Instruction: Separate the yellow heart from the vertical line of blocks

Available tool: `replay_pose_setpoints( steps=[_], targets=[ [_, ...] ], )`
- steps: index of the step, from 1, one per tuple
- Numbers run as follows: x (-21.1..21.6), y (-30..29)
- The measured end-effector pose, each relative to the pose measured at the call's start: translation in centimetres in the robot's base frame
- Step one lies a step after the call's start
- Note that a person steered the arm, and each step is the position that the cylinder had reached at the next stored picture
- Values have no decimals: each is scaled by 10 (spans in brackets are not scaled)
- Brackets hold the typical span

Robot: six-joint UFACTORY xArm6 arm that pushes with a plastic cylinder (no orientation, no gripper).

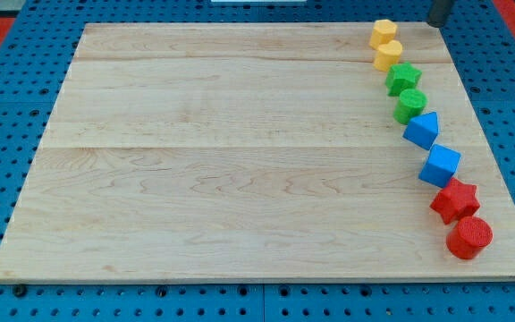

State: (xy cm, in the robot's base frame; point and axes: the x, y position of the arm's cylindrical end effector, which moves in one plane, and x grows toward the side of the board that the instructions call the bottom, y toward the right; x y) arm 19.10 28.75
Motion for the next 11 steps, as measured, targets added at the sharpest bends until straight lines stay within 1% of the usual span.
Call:
replay_pose_setpoints(
  steps=[1,2,3,6,8,11],
  targets=[
    [0,0],
    [8,0],
    [28,0],
    [50,-3],
    [74,-53],
    [87,-106]
  ],
)
